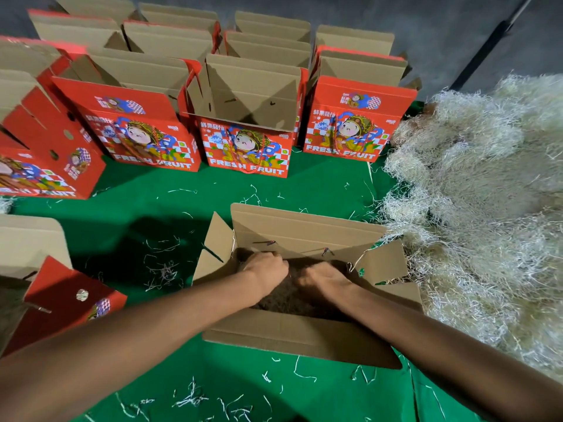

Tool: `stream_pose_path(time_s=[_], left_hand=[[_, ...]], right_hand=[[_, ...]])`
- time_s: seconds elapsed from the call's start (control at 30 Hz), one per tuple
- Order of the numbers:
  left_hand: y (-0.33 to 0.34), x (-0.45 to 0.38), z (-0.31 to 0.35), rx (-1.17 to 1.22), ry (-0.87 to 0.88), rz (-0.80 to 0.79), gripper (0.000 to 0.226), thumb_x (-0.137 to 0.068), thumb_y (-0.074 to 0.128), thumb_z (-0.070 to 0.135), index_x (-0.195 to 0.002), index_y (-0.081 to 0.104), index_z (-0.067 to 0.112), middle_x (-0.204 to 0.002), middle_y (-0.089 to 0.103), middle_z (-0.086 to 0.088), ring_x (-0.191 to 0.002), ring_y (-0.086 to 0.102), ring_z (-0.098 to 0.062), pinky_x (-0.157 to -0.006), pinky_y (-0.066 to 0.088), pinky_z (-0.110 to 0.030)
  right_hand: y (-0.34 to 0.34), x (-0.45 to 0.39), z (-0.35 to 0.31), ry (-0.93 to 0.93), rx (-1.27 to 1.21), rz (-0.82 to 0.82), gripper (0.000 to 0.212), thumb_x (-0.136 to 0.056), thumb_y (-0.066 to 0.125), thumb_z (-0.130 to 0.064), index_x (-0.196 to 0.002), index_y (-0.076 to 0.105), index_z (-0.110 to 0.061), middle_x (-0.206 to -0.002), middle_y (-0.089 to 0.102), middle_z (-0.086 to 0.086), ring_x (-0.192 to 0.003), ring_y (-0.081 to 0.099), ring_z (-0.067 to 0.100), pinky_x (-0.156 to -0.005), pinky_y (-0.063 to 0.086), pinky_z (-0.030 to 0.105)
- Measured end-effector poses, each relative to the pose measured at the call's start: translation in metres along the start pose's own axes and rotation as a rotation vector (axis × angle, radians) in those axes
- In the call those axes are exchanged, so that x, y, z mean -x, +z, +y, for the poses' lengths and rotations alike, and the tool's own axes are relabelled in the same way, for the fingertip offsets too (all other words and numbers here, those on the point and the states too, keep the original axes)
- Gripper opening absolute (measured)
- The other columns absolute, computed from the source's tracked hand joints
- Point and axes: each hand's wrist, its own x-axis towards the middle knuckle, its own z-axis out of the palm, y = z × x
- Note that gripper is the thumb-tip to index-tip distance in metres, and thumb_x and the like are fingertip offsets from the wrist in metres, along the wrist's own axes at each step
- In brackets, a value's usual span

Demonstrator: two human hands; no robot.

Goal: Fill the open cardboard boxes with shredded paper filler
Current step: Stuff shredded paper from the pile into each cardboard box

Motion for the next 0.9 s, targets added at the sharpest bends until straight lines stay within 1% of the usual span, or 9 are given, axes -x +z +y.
stream_pose_path(time_s=[0.1,0.2,0.37,0.43,0.53,0.6,0.67,0.77,0.9], left_hand=[[0.011,0.001,-0.002,-0.016,-0.040,-0.159,0.053,-0.091,0.059,-0.003,-0.140,0.043,0.001,-0.137,0.050,-0.020,-0.125,0.052,-0.038,-0.097,0.051,-0.050],[0.031,-0.001,-0.010,-0.035,-0.028,-0.370,0.040,-0.098,0.054,0.008,-0.138,0.054,0.011,-0.147,0.043,-0.012,-0.137,0.038,-0.034,-0.110,0.038,-0.052],[0.028,-0.005,-0.014,-0.141,-0.028,-0.460,0.051,-0.098,0.057,0.019,-0.147,0.044,0.017,-0.156,0.033,-0.009,-0.142,0.032,-0.034,-0.115,0.032,-0.049],[0.023,-0.005,-0.015,-0.138,-0.034,-0.449,0.055,-0.097,0.060,0.021,-0.149,0.042,0.019,-0.159,0.030,-0.006,-0.144,0.032,-0.031,-0.117,0.030,-0.048],[0.014,0.002,-0.015,-0.040,-0.012,-0.387,0.050,-0.094,0.062,0.017,-0.143,0.049,0.015,-0.155,0.037,-0.007,-0.142,0.037,-0.030,-0.115,0.031,-0.047],[0.006,0.009,-0.019,0.040,0.051,-0.267,0.034,-0.091,0.062,0.013,-0.126,0.061,0.012,-0.132,0.058,-0.009,-0.122,0.056,-0.031,-0.099,0.048,-0.045],[0.001,0.012,-0.020,0.193,0.106,-0.103,0.022,-0.090,0.060,0.004,-0.110,0.067,0.009,-0.109,0.066,-0.011,-0.102,0.065,-0.030,-0.087,0.055,-0.041],[0.003,0.004,-0.011,0.337,0.090,0.135,0.027,-0.090,0.058,-0.004,-0.111,0.067,0.010,-0.103,0.068,-0.011,-0.098,0.066,-0.026,-0.090,0.054,-0.040],[0.026,-0.008,-0.005,0.242,-0.013,-0.134,0.038,-0.092,0.055,-0.003,-0.129,0.056,0.007,-0.129,0.055,-0.016,-0.123,0.052,-0.033,-0.105,0.044,-0.047]], right_hand=[[0.006,-0.007,-0.012,-0.152,0.108,0.052,0.046,-0.104,0.047,-0.024,-0.149,0.037,-0.020,-0.156,0.031,0.014,-0.134,0.043,0.031,-0.092,0.051,0.039],[0.013,-0.009,-0.016,-0.260,0.168,0.023,0.061,-0.102,0.050,-0.017,-0.156,0.022,-0.023,-0.165,0.007,0.013,-0.146,0.024,0.036,-0.102,0.049,0.049],[0.018,0.002,-0.007,-0.093,0.161,-0.211,0.071,-0.103,0.048,-0.024,-0.159,0.005,-0.021,-0.165,-0.001,0.017,-0.140,0.038,0.039,-0.100,0.050,0.048],[0.018,0.005,-0.002,-0.014,0.190,-0.299,0.068,-0.104,0.043,-0.034,-0.159,0.008,-0.017,-0.165,0.007,0.014,-0.139,0.041,0.036,-0.097,0.049,0.045],[0.004,0.013,0.000,0.131,0.067,-0.340,0.043,-0.105,0.043,-0.031,-0.145,0.046,-0.015,-0.147,0.048,0.009,-0.130,0.053,0.028,-0.095,0.049,0.034],[-0.009,0.016,-0.002,0.172,-0.069,-0.190,0.024,-0.098,0.053,-0.014,-0.116,0.069,-0.013,-0.115,0.069,0.009,-0.105,0.066,0.026,-0.090,0.055,0.035],[-0.020,0.015,-0.005,0.127,-0.119,0.029,0.017,-0.089,0.059,-0.004,-0.096,0.072,-0.011,-0.091,0.072,0.009,-0.086,0.070,0.025,-0.078,0.058,0.038],[-0.023,0.002,-0.011,0.144,-0.190,0.016,0.020,-0.094,0.056,-0.006,-0.108,0.070,-0.009,-0.106,0.072,0.013,-0.096,0.068,0.030,-0.079,0.053,0.039],[-0.003,-0.007,-0.012,0.221,-0.068,-0.241,0.030,-0.102,0.049,-0.015,-0.127,0.064,-0.010,-0.132,0.064,0.010,-0.120,0.061,0.031,-0.088,0.052,0.040]])
